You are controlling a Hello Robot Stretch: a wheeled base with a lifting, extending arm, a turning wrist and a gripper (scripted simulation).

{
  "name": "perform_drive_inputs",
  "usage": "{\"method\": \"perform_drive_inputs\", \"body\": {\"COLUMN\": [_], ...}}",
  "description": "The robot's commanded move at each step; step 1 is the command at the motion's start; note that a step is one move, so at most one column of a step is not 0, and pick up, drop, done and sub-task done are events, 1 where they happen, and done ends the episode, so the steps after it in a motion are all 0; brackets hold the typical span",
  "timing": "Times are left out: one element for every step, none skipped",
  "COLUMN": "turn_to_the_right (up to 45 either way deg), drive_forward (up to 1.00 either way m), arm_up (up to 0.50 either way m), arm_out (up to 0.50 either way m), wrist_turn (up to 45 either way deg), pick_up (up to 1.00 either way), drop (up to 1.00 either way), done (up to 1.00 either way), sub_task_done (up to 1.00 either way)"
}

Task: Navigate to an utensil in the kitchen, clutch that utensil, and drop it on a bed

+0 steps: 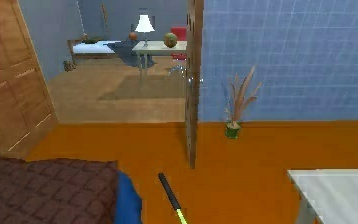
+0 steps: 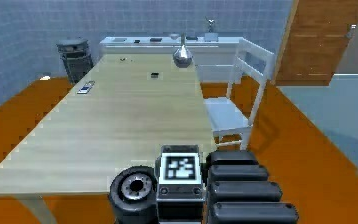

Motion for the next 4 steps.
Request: {"method": "perform_drive_inputs", "body": {"turn_to_the_right": [0.0,-6.0,0.0,-18.0], "drive_forward": [0.95,0.00,0.30,0.00], "arm_up": [0.00,0.00,0.00,0.00], "arm_out": [0.00,0.00,0.00,0.00], "wrist_turn": [0.0,0.0,0.0,0.0], "pick_up": [0.00,0.00,0.00,0.00], "drop": [0.00,0.00,0.00,0.00], "done": [0.00,0.00,0.00,0.00], "sub_task_done": [0.00,0.00,0.00,0.00]}}
